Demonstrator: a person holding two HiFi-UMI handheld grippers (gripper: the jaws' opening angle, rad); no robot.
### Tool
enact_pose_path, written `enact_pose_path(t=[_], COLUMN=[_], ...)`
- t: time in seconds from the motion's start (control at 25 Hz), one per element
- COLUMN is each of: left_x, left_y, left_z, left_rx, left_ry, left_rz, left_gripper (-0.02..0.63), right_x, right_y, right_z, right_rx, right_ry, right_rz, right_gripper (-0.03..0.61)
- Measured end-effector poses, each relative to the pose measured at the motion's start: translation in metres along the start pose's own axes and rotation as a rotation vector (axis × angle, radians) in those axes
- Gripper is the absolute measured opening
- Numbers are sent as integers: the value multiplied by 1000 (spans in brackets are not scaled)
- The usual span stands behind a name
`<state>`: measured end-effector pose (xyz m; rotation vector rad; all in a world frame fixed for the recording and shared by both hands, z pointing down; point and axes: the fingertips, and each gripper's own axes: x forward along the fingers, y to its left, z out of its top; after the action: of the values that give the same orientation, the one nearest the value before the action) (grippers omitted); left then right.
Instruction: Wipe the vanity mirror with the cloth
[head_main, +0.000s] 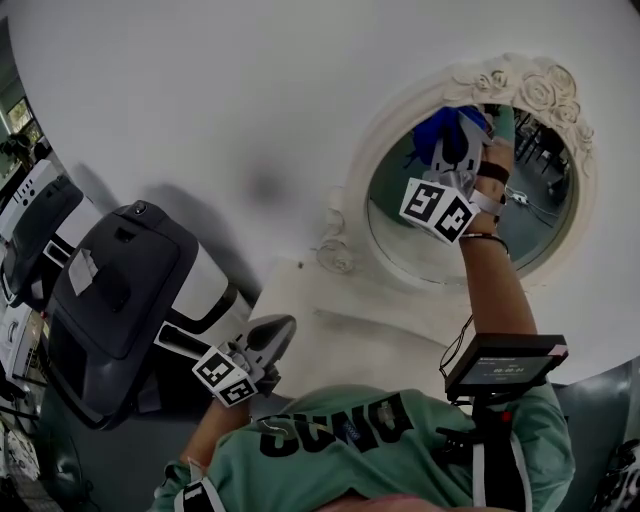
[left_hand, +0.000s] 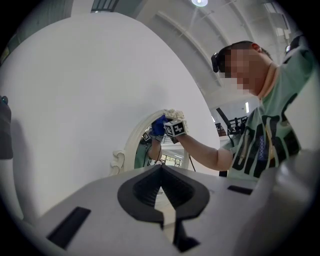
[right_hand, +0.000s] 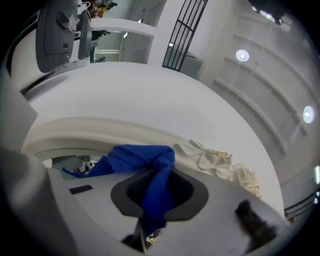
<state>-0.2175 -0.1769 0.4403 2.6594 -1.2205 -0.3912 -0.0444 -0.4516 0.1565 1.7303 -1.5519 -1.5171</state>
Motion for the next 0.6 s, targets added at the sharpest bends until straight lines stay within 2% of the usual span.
enact_pose_path(t=[0.08,0.2,0.32,0.44,0.6], left_x=[3,8,7,1,-5], left_y=[1,0,-1,2,4], left_z=[-2,-8,-16,-26,-40], left_rx=[-7,-19,-36,-58,-91], left_ry=[6,18,46,69,93], left_rz=[-6,-15,-14,5,26], left_gripper=[9,9,9,9,9], right_x=[-7,-29,-64,-108,-184], right_y=[33,112,194,272,361], right_z=[11,21,9,-24,-104], right_rx=[-47,-140,-200,-308,-453], right_ry=[-47,-125,-164,-174,-127], right_rz=[63,177,315,484,774], right_gripper=[49,49,49,49,48])
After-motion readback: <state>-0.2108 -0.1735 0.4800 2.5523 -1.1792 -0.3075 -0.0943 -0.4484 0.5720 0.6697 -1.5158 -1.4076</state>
